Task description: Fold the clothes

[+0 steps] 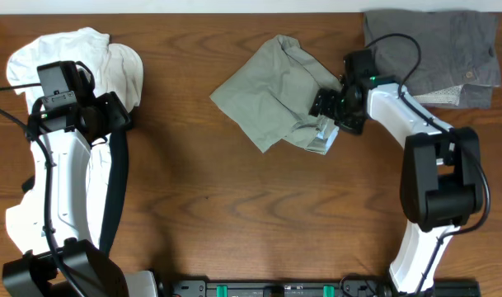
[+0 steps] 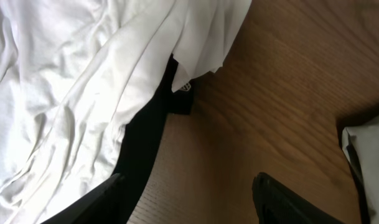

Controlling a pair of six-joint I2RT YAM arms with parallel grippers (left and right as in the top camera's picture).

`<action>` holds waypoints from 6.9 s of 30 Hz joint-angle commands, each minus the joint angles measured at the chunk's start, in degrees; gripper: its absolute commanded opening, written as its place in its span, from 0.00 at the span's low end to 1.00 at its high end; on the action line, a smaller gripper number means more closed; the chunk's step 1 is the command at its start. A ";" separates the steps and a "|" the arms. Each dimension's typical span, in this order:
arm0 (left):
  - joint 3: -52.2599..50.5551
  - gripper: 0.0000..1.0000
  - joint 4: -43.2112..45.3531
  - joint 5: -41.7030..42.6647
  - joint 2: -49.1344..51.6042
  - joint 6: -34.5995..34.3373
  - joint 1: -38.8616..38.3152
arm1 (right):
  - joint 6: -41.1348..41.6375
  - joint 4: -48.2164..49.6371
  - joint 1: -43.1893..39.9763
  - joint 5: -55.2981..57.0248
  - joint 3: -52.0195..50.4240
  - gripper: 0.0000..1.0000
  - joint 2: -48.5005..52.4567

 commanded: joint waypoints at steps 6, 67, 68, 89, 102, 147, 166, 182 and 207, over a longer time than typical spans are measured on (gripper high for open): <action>-0.46 0.66 -0.15 -0.39 0.22 -0.79 0.24 | 1.33 5.73 1.64 -1.18 -6.95 0.79 2.89; -0.46 0.66 -1.01 -0.22 0.31 -0.79 0.24 | -10.58 26.29 -1.07 -6.71 -5.73 0.01 -18.03; -0.46 0.66 -1.01 -0.24 0.31 -0.79 0.24 | -10.71 26.95 -1.44 -6.71 -5.31 0.01 -18.03; -0.46 0.66 -1.07 -0.24 0.31 -0.79 0.24 | -13.51 30.77 -11.26 -6.75 4.66 0.01 -18.03; -0.46 0.66 -1.05 -0.24 0.31 -0.79 0.24 | -12.24 33.99 -13.00 -1.97 10.95 0.01 -18.01; -0.46 0.66 -1.03 -0.24 0.31 -1.01 0.22 | 1.64 60.94 -25.99 -1.27 11.28 0.01 -5.86; -0.46 0.66 -0.98 -0.24 0.31 -1.01 -0.79 | 1.14 43.21 -29.03 -7.63 11.21 0.01 -1.64; -0.46 0.66 -0.79 -0.24 0.31 -1.01 -0.79 | -0.07 7.96 -34.95 -9.49 11.21 0.20 -1.84; -0.46 0.66 -0.81 -0.24 0.33 -1.01 -0.79 | -46.25 -3.41 -35.56 -9.55 11.37 0.86 -19.43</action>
